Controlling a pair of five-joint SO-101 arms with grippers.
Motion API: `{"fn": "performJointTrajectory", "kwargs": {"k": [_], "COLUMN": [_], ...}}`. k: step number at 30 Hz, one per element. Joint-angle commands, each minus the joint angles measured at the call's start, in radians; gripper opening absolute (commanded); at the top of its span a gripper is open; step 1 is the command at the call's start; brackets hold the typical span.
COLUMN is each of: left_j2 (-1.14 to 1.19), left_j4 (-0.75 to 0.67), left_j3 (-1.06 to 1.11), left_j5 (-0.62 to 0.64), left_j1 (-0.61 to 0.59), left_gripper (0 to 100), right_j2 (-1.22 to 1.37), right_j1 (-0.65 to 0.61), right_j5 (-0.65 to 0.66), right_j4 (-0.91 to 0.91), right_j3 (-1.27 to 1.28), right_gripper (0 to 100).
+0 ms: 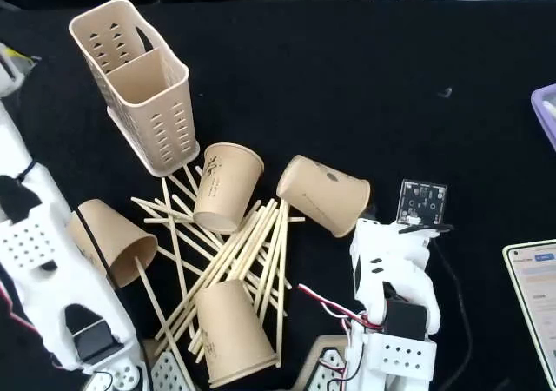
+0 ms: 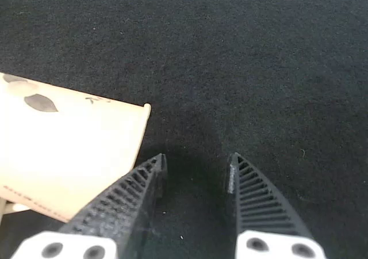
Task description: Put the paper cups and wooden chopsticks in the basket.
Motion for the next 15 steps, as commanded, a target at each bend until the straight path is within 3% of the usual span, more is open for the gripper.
{"fn": "performJointTrajectory", "kwargs": {"k": [1,5,10,15], "left_j2": [-0.269,-0.551,-0.801,-0.888], "left_j4": [0.008,0.005,-0.003,-0.152], "left_j3": [0.177,0.504,0.843,1.035], "left_j5": [0.012,0.018,0.155,0.249], "left_j1": [0.068,0.174,0.343,0.406], "left_gripper": [26,26,27,29], "right_j2": [-0.09,-0.09,-0.09,-0.09], "right_j1": [0.023,0.023,0.023,0.023], "right_j5": [0.012,0.012,0.012,0.012], "right_j4": [0.005,0.005,0.005,0.005], "right_j3": [-0.002,-0.002,-0.002,-0.002], "right_gripper": [18.3,18.3,18.3,18.3]}}
